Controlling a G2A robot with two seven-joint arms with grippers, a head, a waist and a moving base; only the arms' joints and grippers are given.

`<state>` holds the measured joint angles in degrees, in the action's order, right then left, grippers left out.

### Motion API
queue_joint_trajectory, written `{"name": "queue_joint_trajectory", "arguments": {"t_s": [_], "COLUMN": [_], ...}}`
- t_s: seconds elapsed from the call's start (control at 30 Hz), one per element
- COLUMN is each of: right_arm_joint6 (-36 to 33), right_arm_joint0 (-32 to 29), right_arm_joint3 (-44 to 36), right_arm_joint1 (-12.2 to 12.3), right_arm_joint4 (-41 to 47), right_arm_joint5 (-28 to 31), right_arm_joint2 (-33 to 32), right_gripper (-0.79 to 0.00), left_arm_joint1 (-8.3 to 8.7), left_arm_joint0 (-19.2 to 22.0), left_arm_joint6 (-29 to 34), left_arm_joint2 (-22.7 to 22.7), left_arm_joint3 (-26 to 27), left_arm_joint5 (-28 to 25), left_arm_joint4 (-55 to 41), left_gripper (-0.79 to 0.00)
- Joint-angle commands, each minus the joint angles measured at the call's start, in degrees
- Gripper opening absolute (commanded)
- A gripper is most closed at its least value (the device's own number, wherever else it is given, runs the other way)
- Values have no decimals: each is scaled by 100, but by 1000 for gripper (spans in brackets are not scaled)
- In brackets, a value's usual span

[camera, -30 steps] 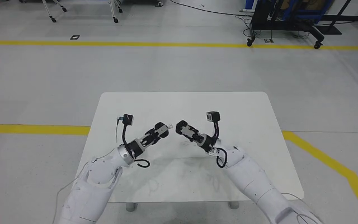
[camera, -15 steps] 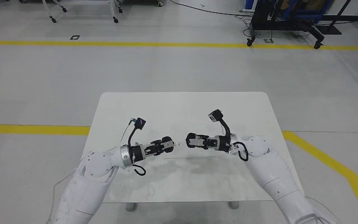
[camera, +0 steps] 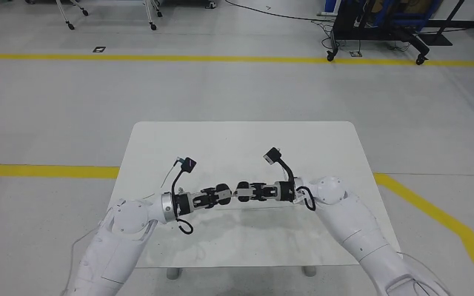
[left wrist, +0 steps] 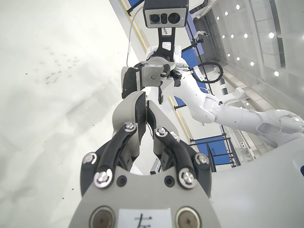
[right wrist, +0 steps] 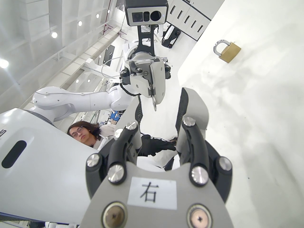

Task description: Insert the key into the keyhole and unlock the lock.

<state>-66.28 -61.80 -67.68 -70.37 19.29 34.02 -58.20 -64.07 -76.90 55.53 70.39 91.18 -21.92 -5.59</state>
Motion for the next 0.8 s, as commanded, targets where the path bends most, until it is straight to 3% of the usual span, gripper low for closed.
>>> {"name": "queue_joint_trajectory", "arguments": {"t_s": [0.0, 0.43, 0.53, 0.63, 0.77], "right_arm_joint6": [-40, -231, -282, -314, -312], "right_arm_joint0": [22, 169, 193, 213, 229], "right_arm_joint3": [17, 282, 313, 348, 375], "right_arm_joint1": [-3, -24, -26, -26, -25], "right_arm_joint4": [56, 288, 325, 361, 342], "right_arm_joint5": [15, 25, 32, 61, 86], "right_arm_joint2": [29, 206, 238, 257, 289], "right_gripper": [-486, -588, -637, -776, -785], "left_arm_joint1": [8, 45, 53, 60, 68], "left_arm_joint0": [-3, 1, 5, 8, 18], "left_arm_joint6": [-11, -112, -138, -176, -196], "left_arm_joint2": [-10, -79, -87, -99, -109], "left_arm_joint3": [10, 35, 33, 40, 33], "left_arm_joint5": [0, 20, 48, 82, 104], "left_arm_joint4": [26, 97, 95, 102, 78], "left_gripper": [-785, -785, -785, -785, -785]}}
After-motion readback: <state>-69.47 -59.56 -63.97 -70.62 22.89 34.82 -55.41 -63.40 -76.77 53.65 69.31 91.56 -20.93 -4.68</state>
